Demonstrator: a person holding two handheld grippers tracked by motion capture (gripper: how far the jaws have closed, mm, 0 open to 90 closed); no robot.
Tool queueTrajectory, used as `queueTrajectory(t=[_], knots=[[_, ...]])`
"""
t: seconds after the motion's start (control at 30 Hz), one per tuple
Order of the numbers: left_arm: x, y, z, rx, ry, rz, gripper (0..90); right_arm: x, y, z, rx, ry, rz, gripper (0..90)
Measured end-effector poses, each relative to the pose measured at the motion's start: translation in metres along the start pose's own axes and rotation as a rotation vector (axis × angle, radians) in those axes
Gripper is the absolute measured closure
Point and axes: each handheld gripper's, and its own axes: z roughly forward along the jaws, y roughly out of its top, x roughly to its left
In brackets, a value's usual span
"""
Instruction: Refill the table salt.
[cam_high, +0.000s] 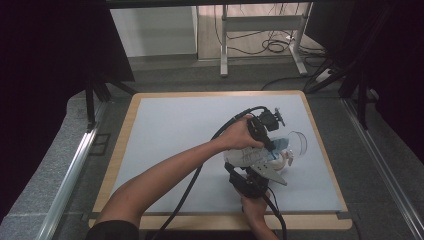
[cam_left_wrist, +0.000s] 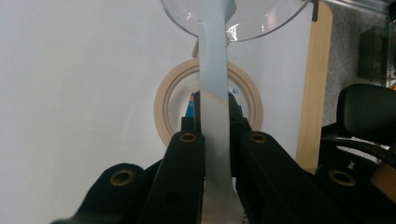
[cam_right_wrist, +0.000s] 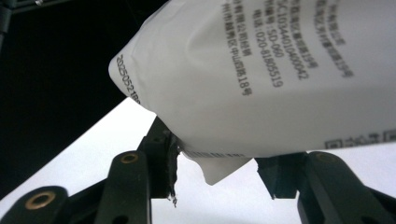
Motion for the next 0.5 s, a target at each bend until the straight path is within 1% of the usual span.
queueTrajectory(t=[0.07, 0.1, 0.23, 0.27, 0.5], knots=[[0.0, -0.002, -0.002, -0.012, -0.005, 0.001, 89.6, -0.002, -0.002, -0.002, 0.01, -0.007, 0.005, 52.4], [0.0, -0.003, -0.003, -0.024, -0.006, -0.006, 89.6, -0.003, -0.002, -0.002, 0.015, -0.009, 0.007, 52.3], [0.002, -0.009, -0.007, -0.039, -0.012, -0.005, 89.5, -0.006, -0.006, -0.006, 0.038, -0.015, -0.01, 51.6], [0.001, -0.01, -0.007, -0.05, -0.015, -0.014, 89.6, -0.007, -0.007, -0.006, 0.045, -0.016, -0.011, 51.5], [0.001, -0.02, -0.013, -0.088, -0.03, -0.02, 89.5, -0.013, -0.012, -0.011, 0.093, -0.025, -0.017, 50.2]])
